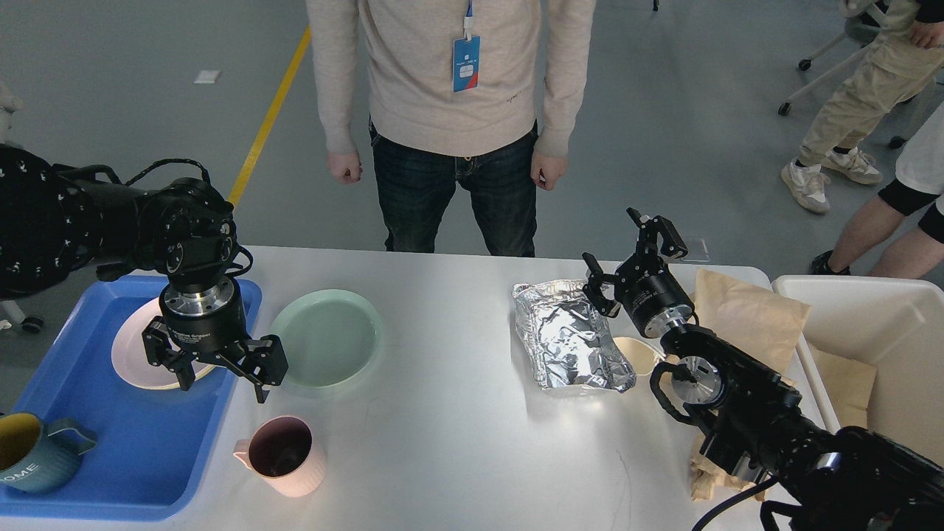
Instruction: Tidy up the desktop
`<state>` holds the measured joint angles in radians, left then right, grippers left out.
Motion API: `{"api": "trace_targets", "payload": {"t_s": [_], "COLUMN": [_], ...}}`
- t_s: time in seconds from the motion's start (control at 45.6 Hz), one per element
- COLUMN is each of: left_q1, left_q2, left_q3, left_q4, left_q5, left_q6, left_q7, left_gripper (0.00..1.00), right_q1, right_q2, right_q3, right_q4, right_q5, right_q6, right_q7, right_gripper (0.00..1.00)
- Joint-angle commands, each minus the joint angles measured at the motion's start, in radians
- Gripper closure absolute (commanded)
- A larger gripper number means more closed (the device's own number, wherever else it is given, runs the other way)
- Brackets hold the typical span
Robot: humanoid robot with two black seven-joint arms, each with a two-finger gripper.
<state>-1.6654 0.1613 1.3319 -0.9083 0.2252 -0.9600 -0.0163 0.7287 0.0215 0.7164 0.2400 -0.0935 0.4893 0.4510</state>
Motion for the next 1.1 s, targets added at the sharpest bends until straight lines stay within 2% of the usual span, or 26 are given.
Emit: {"api": "trace_targets", "payload": {"t_s": [0.0, 0.088, 0.636, 1.074], "left_q1": [0.015, 0.033, 0.115, 0.211], "left_q2": [-0.002, -0.008, -0.055, -0.097], "left_q3": [0.006, -0.006, -0.045, -0.089], "left_q4": [0.011, 0.019, 0.066, 0.158], "left_q5": [0.0, -0.001, -0.001, -0.001], "left_q6": [0.0, 0.0, 0.0, 0.0], "left_q7": [0.058, 0.081, 0.085, 0.087], "left_gripper": [0.0, 0.0, 0.0, 0.0], "right_q1": [0.0, 0.0, 0.0, 0.0], "right_q2": [0.0, 0.0, 0.0, 0.0], "right_q3": [0.0, 0.0, 0.0, 0.0], "right_q4": [-0.001, -0.001, -0.001, -0.001], "right_q5": [0.0, 0.0, 0.0, 0.0], "right_q6": [0.0, 0.0, 0.0, 0.0], "right_q7": [0.0, 0.0, 0.0, 0.0], "right_gripper": [0.0, 0.0, 0.0, 0.0]}}
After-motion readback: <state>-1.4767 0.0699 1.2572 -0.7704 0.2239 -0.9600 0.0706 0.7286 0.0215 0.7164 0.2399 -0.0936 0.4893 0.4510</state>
